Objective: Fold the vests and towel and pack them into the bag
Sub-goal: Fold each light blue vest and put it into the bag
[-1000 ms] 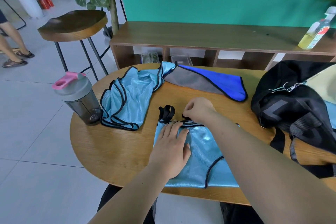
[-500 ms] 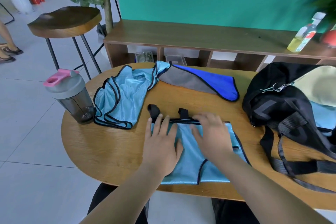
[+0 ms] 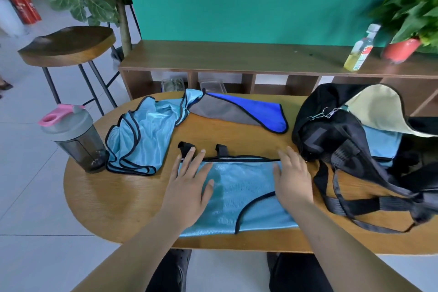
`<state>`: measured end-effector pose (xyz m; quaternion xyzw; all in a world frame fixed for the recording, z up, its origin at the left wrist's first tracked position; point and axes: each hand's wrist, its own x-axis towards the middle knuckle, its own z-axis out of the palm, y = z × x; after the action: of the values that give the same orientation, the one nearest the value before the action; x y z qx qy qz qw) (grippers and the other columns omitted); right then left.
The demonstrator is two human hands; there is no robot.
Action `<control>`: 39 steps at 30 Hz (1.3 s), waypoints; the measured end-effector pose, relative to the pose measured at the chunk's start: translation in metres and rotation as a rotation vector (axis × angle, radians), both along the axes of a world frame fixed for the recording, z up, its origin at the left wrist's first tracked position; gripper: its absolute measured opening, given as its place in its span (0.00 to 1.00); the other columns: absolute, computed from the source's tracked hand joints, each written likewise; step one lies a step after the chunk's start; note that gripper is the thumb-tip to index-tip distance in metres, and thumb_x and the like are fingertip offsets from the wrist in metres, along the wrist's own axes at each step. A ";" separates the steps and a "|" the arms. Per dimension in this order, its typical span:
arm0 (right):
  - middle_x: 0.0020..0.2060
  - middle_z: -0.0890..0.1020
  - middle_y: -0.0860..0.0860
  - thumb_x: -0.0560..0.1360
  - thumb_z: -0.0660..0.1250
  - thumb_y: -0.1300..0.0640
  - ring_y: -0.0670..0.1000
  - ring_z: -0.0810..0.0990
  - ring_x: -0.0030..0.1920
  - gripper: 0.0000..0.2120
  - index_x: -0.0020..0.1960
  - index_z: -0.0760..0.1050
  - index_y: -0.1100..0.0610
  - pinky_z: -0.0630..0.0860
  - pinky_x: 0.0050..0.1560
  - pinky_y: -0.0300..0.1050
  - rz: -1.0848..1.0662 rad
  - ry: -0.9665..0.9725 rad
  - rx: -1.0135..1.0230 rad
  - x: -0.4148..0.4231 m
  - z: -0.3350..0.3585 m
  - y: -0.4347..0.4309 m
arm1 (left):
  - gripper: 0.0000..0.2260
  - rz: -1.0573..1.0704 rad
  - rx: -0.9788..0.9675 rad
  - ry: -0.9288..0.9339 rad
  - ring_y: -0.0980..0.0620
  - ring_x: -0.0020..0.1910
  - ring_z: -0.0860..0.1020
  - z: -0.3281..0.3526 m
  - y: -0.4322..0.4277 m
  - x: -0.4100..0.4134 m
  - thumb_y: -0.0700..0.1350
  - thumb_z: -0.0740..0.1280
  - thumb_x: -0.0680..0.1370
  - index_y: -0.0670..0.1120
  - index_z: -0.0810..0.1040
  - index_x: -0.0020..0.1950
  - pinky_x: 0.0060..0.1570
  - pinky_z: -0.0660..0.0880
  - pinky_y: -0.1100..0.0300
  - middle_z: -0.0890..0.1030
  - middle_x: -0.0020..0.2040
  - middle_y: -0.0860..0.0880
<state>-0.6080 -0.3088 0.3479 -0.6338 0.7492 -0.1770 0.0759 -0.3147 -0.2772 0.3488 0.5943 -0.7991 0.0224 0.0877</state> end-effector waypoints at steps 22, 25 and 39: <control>0.80 0.63 0.46 0.84 0.53 0.35 0.53 0.57 0.82 0.27 0.79 0.66 0.44 0.59 0.80 0.54 0.383 0.298 -0.003 0.036 -0.001 0.024 | 0.37 0.154 0.273 -0.061 0.43 0.82 0.29 0.000 0.023 -0.023 0.70 0.33 0.80 0.53 0.36 0.85 0.82 0.36 0.43 0.31 0.84 0.46; 0.85 0.42 0.45 0.83 0.39 0.28 0.54 0.38 0.84 0.34 0.85 0.45 0.40 0.45 0.84 0.59 0.380 0.335 0.153 0.027 -0.007 0.016 | 0.37 0.146 0.263 -0.078 0.42 0.81 0.27 -0.007 0.015 -0.018 0.73 0.36 0.80 0.56 0.33 0.84 0.82 0.36 0.42 0.30 0.83 0.46; 0.84 0.36 0.46 0.81 0.36 0.27 0.51 0.34 0.84 0.36 0.85 0.42 0.40 0.45 0.84 0.57 0.316 0.273 0.163 0.019 -0.006 0.015 | 0.37 0.151 0.275 -0.067 0.45 0.81 0.27 -0.008 0.000 -0.003 0.73 0.33 0.79 0.56 0.34 0.85 0.81 0.33 0.45 0.30 0.84 0.49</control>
<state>-0.5891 -0.2939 0.3423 -0.7530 0.6559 -0.0140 0.0515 -0.3174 -0.2775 0.3411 0.6580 -0.7502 -0.0610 -0.0234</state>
